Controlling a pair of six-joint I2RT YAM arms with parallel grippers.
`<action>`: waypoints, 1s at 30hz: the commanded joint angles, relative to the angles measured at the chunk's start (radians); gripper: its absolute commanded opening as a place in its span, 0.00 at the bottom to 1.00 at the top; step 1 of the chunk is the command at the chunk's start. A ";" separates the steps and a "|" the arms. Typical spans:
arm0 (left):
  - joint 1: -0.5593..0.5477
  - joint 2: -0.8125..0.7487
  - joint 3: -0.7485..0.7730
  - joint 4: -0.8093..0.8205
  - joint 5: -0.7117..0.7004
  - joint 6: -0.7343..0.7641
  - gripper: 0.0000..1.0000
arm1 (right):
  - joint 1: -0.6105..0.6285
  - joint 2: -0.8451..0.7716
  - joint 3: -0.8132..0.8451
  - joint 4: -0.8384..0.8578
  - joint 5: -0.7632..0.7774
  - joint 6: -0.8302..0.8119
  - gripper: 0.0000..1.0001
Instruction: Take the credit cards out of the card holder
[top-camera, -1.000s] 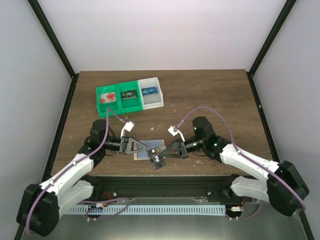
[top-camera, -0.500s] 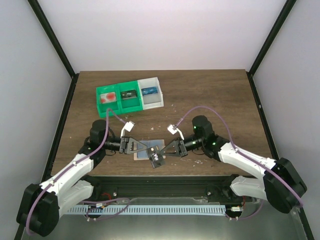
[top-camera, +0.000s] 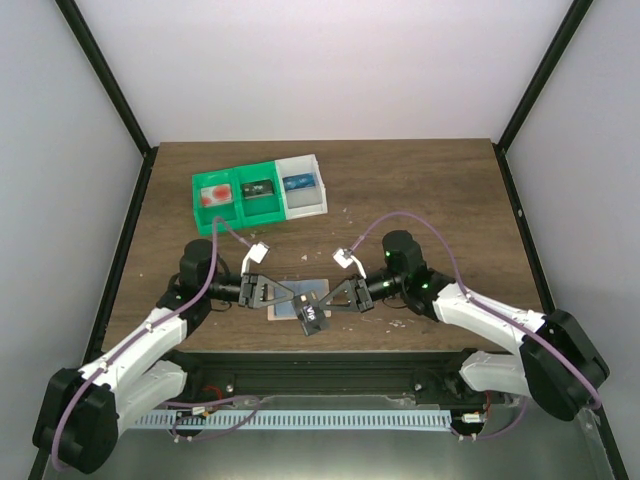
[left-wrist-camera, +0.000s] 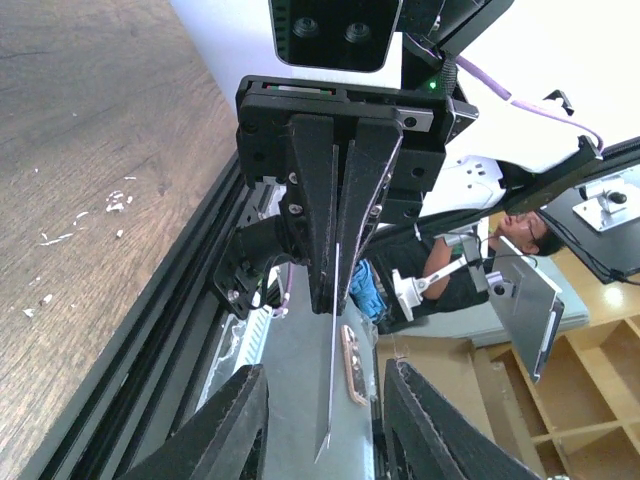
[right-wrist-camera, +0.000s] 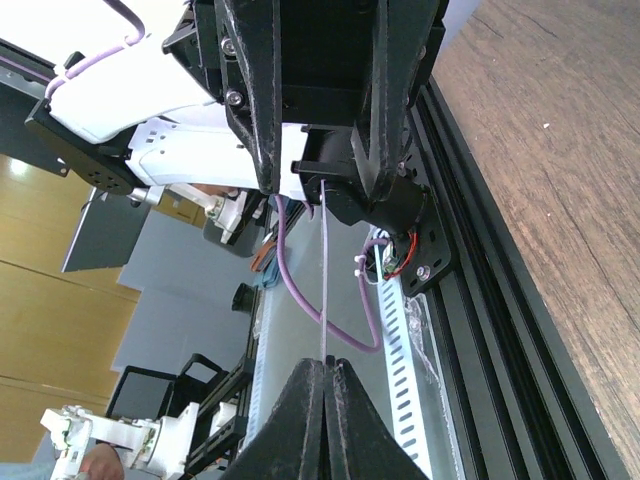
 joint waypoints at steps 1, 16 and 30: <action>-0.003 -0.018 0.014 0.014 0.008 0.012 0.35 | -0.007 -0.005 0.026 0.030 -0.025 0.014 0.01; -0.002 0.002 0.019 -0.001 0.008 0.022 0.00 | -0.011 0.019 0.028 0.078 -0.023 0.051 0.01; 0.042 -0.065 0.114 -0.124 -0.303 0.017 0.00 | -0.031 -0.130 -0.001 -0.048 0.201 0.059 0.79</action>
